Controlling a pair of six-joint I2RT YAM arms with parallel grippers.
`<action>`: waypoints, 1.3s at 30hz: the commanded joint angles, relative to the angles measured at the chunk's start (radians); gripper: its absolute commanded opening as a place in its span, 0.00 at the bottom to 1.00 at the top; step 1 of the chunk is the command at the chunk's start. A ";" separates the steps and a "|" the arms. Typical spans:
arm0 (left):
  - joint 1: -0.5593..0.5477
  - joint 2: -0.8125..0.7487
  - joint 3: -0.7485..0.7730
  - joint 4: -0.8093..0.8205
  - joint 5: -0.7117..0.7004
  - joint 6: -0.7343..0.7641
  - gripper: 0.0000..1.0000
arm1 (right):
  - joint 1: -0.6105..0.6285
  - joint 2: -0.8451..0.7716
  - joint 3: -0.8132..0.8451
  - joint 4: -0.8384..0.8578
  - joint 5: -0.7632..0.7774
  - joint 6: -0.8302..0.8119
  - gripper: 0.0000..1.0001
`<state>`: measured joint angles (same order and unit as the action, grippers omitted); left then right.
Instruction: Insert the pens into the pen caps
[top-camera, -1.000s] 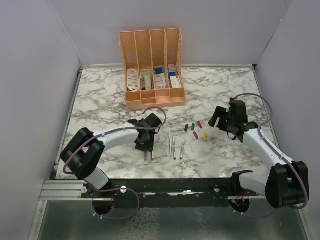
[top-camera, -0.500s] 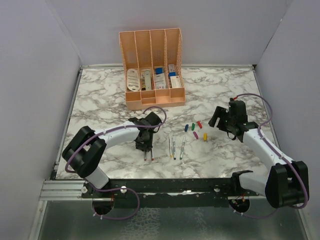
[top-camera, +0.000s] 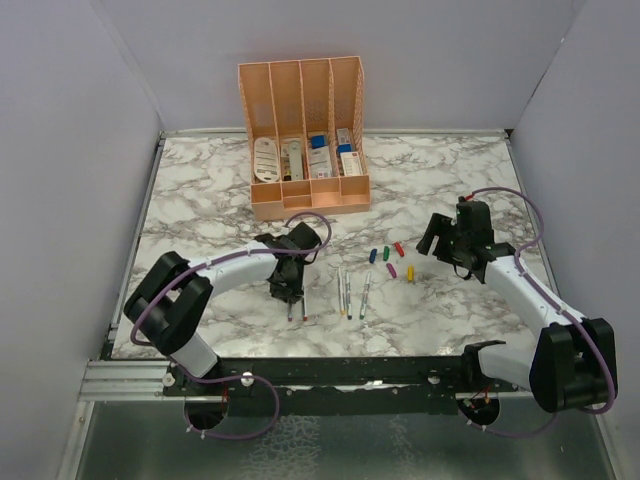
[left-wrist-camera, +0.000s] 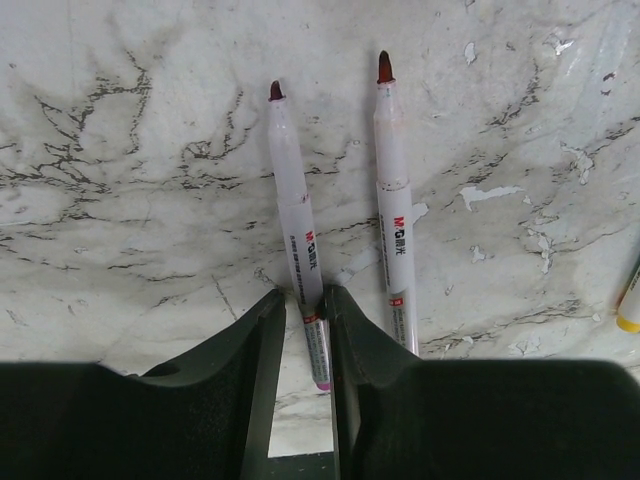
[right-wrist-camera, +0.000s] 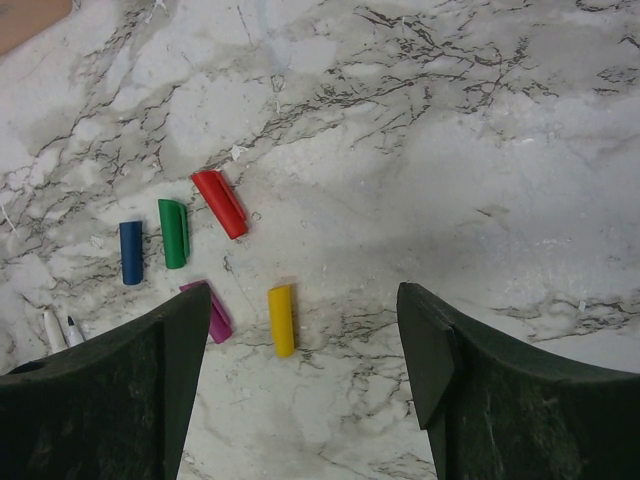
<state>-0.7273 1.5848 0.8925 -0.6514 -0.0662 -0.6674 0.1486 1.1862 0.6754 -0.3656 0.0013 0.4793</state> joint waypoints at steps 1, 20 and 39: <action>0.002 0.083 -0.036 -0.020 0.019 0.028 0.27 | 0.000 0.006 0.003 0.024 -0.020 0.013 0.74; 0.003 0.253 0.026 -0.021 0.045 0.090 0.23 | 0.000 0.001 0.005 0.017 -0.008 0.017 0.74; 0.011 0.315 -0.027 0.049 0.011 0.081 0.00 | -0.001 -0.001 -0.006 0.028 -0.041 0.015 0.71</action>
<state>-0.7124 1.7309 1.0069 -0.7570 0.0006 -0.5800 0.1486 1.1862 0.6754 -0.3656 -0.0006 0.4896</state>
